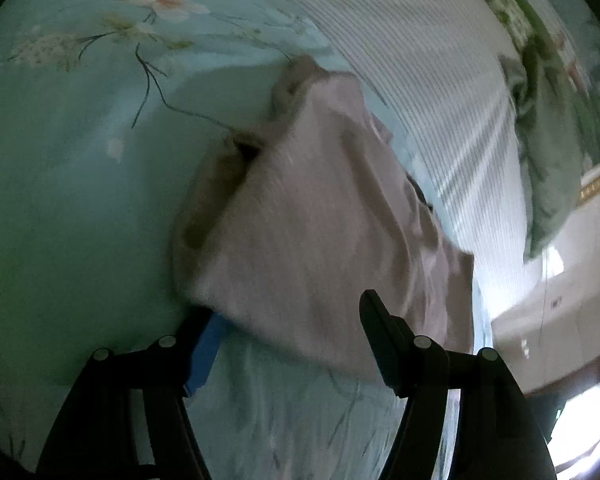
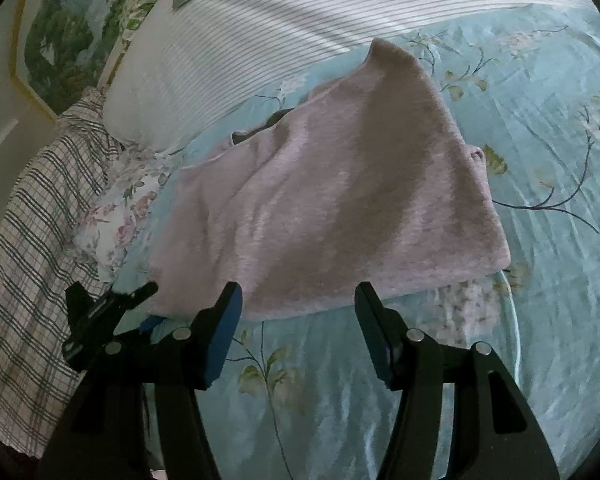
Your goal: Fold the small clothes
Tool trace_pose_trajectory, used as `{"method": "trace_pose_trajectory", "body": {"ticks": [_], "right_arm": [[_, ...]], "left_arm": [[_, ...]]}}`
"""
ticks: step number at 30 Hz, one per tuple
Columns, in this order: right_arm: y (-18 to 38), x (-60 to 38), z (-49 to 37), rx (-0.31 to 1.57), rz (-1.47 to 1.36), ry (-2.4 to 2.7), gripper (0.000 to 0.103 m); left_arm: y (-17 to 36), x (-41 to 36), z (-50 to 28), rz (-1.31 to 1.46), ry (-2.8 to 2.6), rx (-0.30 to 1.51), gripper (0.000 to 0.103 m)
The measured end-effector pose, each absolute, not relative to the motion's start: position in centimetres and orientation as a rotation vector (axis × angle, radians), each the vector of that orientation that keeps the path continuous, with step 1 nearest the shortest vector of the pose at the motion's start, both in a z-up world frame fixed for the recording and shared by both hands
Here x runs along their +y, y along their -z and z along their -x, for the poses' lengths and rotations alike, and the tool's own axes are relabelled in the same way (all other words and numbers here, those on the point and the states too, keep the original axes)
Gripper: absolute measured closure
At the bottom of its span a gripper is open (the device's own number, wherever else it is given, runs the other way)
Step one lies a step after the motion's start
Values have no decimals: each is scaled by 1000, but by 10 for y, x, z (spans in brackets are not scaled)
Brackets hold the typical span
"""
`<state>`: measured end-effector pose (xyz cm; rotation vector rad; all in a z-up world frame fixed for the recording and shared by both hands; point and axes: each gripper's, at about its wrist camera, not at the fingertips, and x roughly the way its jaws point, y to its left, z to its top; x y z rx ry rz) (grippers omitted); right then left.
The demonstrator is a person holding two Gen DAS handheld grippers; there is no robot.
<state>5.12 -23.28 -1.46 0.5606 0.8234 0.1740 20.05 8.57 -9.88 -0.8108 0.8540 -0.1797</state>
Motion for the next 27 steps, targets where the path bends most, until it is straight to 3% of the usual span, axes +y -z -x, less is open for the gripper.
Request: {"method": "trace_pose_trajectory", "body": {"ticks": [3,5,7,8,14,18,23,27], "right_arm": [[14,-230,-56,825,-556,-180,43],[15,-231,-60,823,-559,-186,43],[15,-232,-65,821,-557,-192,43],[15,-233,-68,820,-555,-195,43],[9,-246,-93,808,-564,-215,43],[2,-259,-115,811,-577,-238,43],[-3,-267,-146,832,-616,-306,42],[6,-263,-182,874,-663,-381,28]], "left_arm": [[98,89,-214,827,140,830,37],[96,88,-221,799,109,816,46],[95,84,-229,749,88,820,84],[95,82,-234,747,106,833,89],[56,56,-231,610,178,754,94],[20,4,-230,444,294,710,95],[13,-63,-231,262,372,715,95],[25,-102,-230,150,400,735,95]]}}
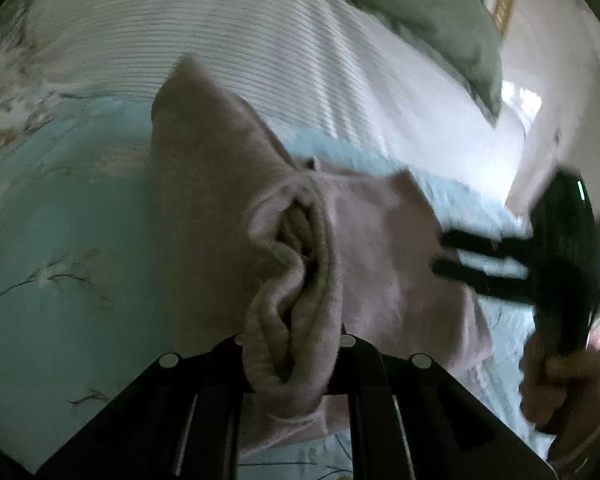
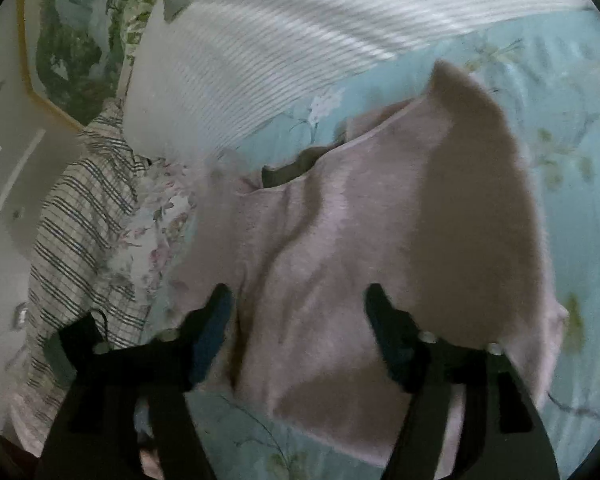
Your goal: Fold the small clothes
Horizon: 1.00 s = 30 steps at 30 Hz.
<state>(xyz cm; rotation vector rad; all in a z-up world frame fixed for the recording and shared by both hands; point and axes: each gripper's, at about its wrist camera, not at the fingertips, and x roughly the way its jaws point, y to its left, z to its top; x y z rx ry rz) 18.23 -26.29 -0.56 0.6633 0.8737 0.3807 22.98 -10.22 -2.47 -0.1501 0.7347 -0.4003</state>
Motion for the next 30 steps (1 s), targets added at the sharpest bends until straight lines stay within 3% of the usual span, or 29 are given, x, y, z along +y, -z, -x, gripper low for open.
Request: {"method": "trace_pose_trajectory", "body": {"ticks": [11,13,14,15,24,30], "right_arm": [[42,-203,-283,1011,-664,-533,30],[43,-191,-299,1014,-616,-518,54],[43,-186,-306,1015,-606,-516,78],[41,-183,-312,1008,-610,-522,86],[-39,-233,-272,799,-509,-505,88],[-18,-311,-246,824,-526,-335,88]], "left_arm": [[40,-117,-229,130,449,758,95],[41,-117,-229,116,449,757,95],[40,-116,-227,107,448,756,95],[39,-117,-226,94,444,753,95],[2,-142,-217,123,548,711,94],[9,-207,-216,104,659,744,94]]}}
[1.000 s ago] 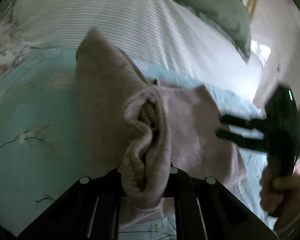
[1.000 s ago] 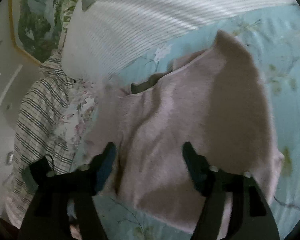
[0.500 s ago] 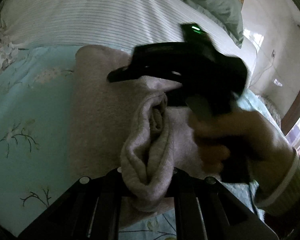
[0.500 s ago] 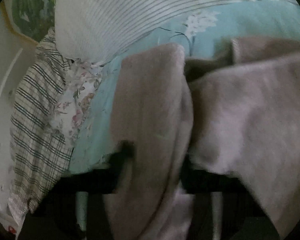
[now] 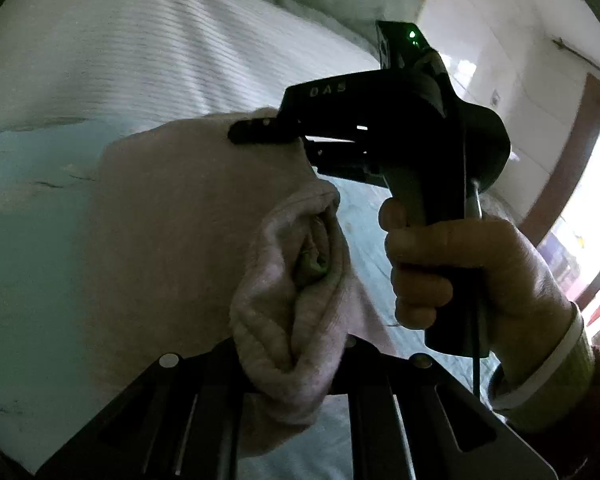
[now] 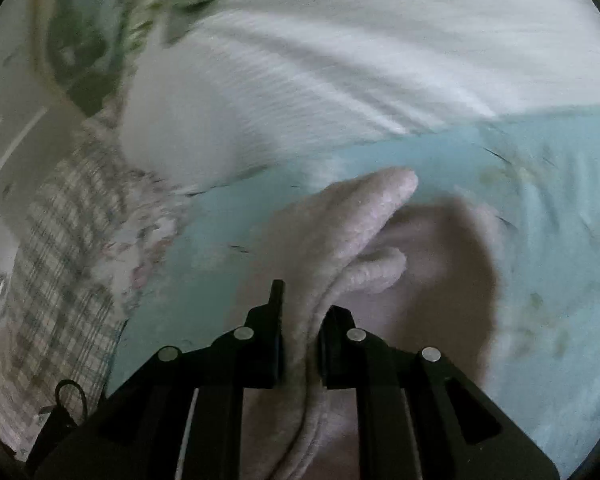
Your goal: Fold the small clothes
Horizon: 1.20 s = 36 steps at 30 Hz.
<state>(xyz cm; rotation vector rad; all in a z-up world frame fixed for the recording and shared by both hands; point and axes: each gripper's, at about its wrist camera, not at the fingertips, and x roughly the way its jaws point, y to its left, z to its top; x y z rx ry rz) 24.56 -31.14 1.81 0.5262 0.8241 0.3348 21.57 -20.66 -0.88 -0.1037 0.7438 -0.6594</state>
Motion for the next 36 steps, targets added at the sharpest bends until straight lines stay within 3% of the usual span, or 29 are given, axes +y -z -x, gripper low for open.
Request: {"method": "trace_pose_trajectory", "body": {"ticks": [8,13,15,16,18,20,22,25,36], "right_arm": [[23,-348,-236,866,-530,-236,88],[34,-353,-238,886,-523,-198,72],[30,-355,-232,872,-536,-180,53],[27,-357,-228,862,-540,-178,46],[16,-357,-215,829,-535,-181,18],[7,-352,-199,807,-497,-165,9],[3,-347,-183,806,-462,-157,8],[12,-342,-168,857,-446,-151,8],[43,-348,-176,947,-476,-163,9]], "left_arm": [[42,-246,-226,83,708,841,94],[54,-248,-240,65,704,882,91],[52,-243,-242,91,709,894,87],[52,-240,-244,99,714,900,78],[47,-224,-242,126,730,912,62],[38,-212,-234,143,740,899,50],[29,-192,-226,156,739,879,36],[21,-152,-226,187,692,854,30],[51,-98,-293,338,595,982,29]]}}
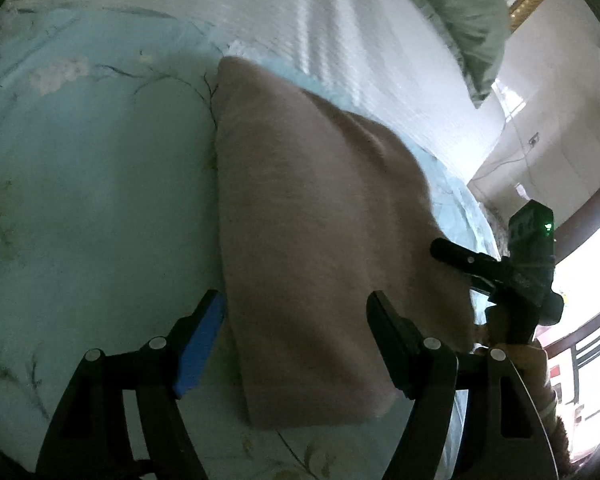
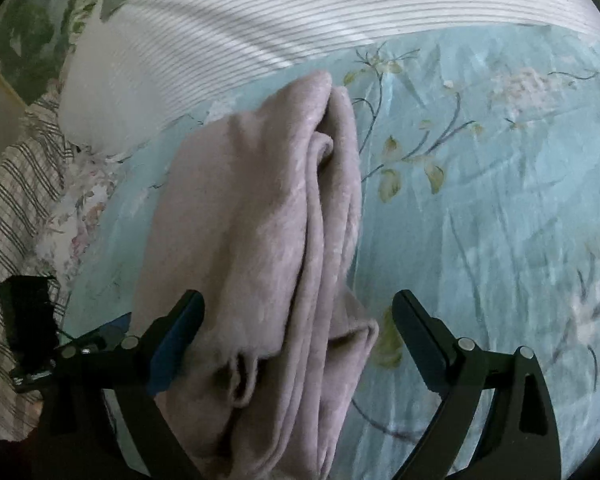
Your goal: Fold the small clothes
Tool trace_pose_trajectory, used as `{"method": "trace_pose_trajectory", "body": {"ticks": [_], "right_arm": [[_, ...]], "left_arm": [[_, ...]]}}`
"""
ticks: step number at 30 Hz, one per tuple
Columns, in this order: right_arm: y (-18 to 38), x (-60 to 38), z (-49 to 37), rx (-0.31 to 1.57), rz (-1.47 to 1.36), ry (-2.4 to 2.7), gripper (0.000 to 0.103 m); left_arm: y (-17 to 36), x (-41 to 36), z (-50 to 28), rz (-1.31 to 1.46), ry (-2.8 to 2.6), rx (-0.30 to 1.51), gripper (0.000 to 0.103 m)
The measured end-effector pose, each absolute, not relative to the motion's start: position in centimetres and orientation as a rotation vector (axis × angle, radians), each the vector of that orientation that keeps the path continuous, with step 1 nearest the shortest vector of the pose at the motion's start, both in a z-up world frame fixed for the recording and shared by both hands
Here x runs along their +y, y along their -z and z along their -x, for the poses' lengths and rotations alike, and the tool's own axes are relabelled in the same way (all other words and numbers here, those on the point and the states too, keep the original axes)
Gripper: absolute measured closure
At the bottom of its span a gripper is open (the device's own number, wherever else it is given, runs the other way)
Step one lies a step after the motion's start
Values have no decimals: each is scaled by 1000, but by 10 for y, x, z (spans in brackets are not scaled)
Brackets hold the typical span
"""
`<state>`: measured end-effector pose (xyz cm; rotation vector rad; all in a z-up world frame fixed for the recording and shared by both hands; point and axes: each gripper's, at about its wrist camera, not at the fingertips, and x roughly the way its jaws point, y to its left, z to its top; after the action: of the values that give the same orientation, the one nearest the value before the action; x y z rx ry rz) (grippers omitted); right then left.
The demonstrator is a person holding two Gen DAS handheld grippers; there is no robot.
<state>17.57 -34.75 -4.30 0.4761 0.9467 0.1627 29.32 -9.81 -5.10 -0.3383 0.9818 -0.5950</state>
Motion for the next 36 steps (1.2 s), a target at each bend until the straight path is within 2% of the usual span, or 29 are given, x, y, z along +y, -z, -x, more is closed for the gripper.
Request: {"method": "trace_pose_trajectory", "body": {"ticks": [4,6,8,9,10,11,13,15,19,27,32,36], "right_arm": [[56,-347,-196,979,-509,-211,20],[64,-346,-205,1001,-529,-229,39],[66,-342,-207,1014,-541,-246,47],[66,-341,-208,1016,-537,-243,52],[65,-339,-208,1015,-541,-244,55],[64,-339,-208,1012,-548,-243,59],[60,-337,-206,999,-561,-236,64],[52,-331,-202,975,-576,-249,69],[36,-294,-196,939,-593,-339,70],[37,-194,-200,926,-581,-539,70],[56,-148,-202,977,-559,-591,70],[70,-139,-200,1016,-532,-557,64]], "left_arm": [[77,-105,-309,374,608,1052,29],[88,-108,-316,413,624,1075,29],[93,-109,-328,434,639,1072,31],[94,-112,-329,427,646,1069,38],[97,-115,-333,419,653,1069,51],[98,-117,-335,410,660,1068,56],[94,-113,-332,407,677,1046,65],[84,-106,-323,395,688,1012,67],[55,-82,-299,382,691,930,69],[18,20,-239,350,570,832,69],[31,67,-212,361,477,847,69],[66,88,-206,389,424,933,64]]}}
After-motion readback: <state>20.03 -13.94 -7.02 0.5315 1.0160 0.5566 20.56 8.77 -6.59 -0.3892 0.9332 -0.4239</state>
